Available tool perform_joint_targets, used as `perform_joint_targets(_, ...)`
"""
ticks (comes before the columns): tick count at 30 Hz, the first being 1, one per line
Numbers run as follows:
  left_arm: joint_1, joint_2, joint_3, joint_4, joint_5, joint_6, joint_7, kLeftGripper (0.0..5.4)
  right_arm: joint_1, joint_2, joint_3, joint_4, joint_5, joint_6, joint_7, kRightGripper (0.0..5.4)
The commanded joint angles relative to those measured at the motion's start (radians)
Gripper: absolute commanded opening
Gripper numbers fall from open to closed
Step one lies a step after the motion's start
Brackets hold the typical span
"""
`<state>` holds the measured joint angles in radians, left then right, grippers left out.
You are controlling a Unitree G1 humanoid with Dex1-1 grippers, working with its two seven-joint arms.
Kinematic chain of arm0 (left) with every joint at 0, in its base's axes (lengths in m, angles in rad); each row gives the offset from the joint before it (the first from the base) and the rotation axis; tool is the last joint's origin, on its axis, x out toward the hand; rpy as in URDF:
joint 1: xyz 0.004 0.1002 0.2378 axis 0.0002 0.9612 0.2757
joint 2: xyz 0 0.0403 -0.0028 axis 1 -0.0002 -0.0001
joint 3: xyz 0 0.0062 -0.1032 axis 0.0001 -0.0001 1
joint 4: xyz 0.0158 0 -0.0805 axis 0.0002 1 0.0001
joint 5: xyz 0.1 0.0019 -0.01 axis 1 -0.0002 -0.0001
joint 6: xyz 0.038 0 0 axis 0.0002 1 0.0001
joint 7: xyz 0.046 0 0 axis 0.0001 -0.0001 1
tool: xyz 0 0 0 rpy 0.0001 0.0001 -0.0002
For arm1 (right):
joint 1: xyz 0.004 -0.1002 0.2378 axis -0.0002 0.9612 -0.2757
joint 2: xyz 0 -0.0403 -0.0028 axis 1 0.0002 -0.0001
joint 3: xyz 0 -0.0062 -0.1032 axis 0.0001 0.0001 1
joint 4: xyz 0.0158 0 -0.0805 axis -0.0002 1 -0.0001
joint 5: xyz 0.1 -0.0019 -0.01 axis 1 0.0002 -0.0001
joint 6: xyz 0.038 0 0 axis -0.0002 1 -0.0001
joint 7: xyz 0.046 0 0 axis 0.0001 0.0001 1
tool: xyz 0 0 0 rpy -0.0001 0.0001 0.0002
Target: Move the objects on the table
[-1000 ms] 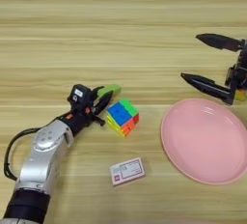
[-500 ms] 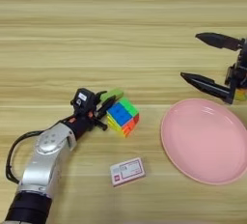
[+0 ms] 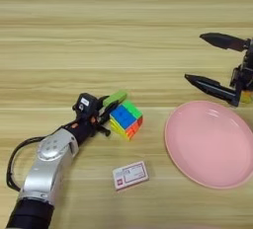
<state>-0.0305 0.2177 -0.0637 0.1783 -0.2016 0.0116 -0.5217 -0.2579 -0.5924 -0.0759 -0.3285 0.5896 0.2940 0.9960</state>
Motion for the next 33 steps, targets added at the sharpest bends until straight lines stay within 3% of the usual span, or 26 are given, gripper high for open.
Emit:
perform_joint_targets(1,0.016,0.004,-0.009,0.027,0.027,0.016,0.011,1.7,-0.002,-0.01,-0.003,-0.016,0.009,-0.003,0.008,5.4)
perform_joint_targets(9,0.014,0.002,-0.005,0.019,0.039,-0.02,0.01,2.43,0.003,0.026,-0.017,-0.019,0.0,-0.017,-0.052,5.4)
perform_joint_targets(17,0.001,0.001,0.052,-0.08,-0.023,-0.078,-0.007,3.2,-0.041,0.098,-0.037,-0.015,-0.048,-0.055,-0.214,5.4)
perform_joint_targets(25,-0.045,-0.03,0.142,-0.129,-0.036,-0.242,0.07,4.07,-0.08,0.176,-0.064,0.043,-0.142,-0.134,-0.394,5.4)
perform_joint_targets(33,-0.108,-0.085,0.194,-0.072,0.112,-0.346,0.33,4.9,-0.07,0.202,-0.097,0.081,-0.271,-0.244,-0.54,5.4)
